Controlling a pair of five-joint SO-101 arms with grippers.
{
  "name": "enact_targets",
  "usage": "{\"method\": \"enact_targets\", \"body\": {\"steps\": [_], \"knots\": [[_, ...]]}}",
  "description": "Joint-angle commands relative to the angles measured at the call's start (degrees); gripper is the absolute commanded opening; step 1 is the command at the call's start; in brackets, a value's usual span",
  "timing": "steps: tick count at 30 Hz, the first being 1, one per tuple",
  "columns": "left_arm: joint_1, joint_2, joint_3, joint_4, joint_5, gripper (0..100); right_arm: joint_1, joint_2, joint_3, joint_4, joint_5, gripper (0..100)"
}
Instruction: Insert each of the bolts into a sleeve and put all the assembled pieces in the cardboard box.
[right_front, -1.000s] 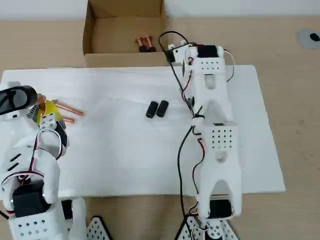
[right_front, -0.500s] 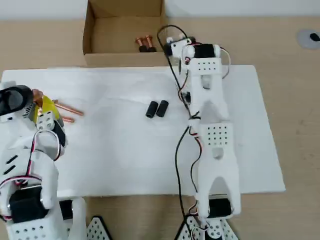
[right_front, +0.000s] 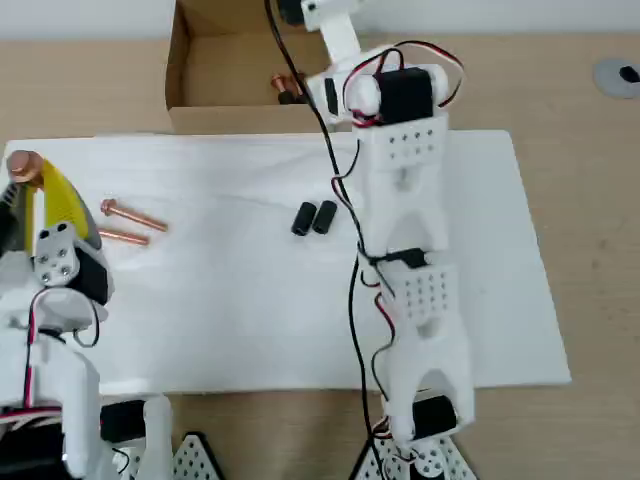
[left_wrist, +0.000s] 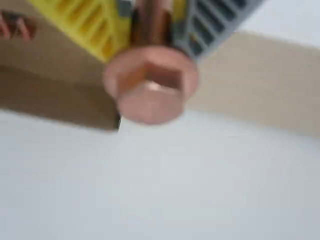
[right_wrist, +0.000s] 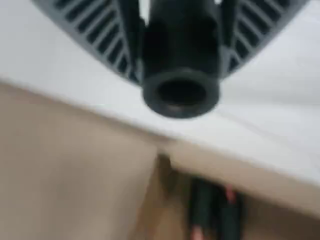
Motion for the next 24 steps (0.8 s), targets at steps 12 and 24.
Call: {"method": "enact_targets", "body": {"steps": [12, 24], "knots": [[2.2, -3.0, -7.3, -2.9, 11.4, 0, -8.6, -32.5, -2.7, 0.8, -6.9, 0.9], [8.3, -3.0, -3.9, -2.7, 11.6, 0, -8.7, -57.2, 29.0, 0.8, -14.5, 0.9]]}}
